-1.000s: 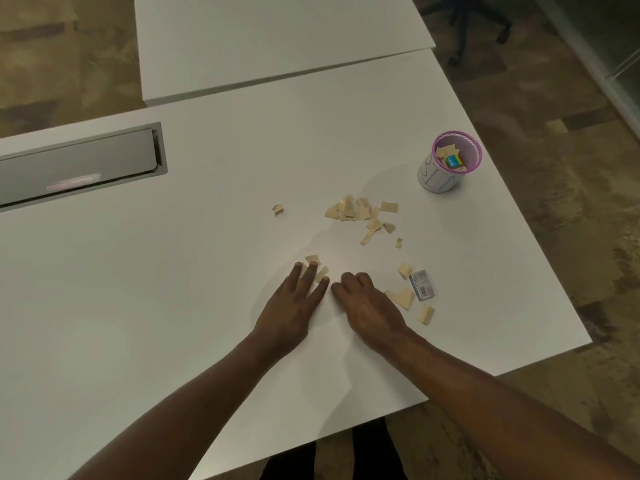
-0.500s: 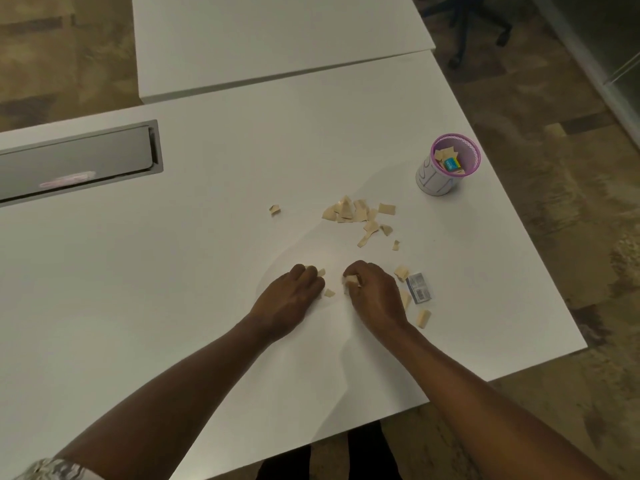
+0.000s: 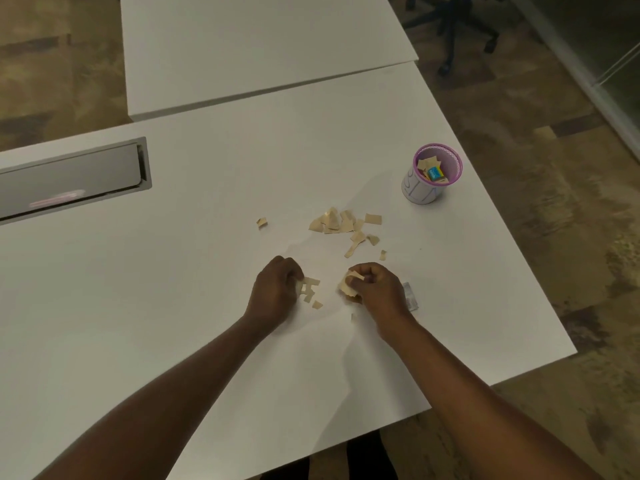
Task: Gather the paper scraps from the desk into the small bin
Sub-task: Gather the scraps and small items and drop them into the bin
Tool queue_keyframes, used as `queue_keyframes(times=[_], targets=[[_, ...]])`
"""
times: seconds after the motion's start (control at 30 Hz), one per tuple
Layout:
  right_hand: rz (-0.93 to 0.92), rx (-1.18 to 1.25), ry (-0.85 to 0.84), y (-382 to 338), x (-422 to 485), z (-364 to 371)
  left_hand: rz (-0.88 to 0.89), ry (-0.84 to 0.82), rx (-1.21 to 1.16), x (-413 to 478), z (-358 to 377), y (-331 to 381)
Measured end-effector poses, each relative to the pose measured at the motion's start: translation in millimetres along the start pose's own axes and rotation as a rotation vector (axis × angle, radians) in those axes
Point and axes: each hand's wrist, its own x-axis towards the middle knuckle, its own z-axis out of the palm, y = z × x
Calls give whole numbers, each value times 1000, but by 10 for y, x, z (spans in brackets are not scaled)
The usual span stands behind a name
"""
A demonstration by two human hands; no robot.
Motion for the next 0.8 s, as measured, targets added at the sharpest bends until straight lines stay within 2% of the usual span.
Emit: queue_keyframes(times=[0.1, 0.27, 0.5, 0.63, 0.8], targets=[[16, 61, 6, -126, 35, -93, -147, 39, -146, 51, -29, 137], [-48, 112, 22, -433, 193, -318, -255, 36, -384, 241, -5, 545], [-216, 9, 248, -1048, 706, -856, -147, 20, -509, 868, 186, 1612], [-257, -74, 343, -1405, 1039, -1112, -83, 24, -481, 1295, 400, 2159], [-245, -124, 370, -1727, 1288, -1206, -67, 85, -381, 1700, 614, 2581]])
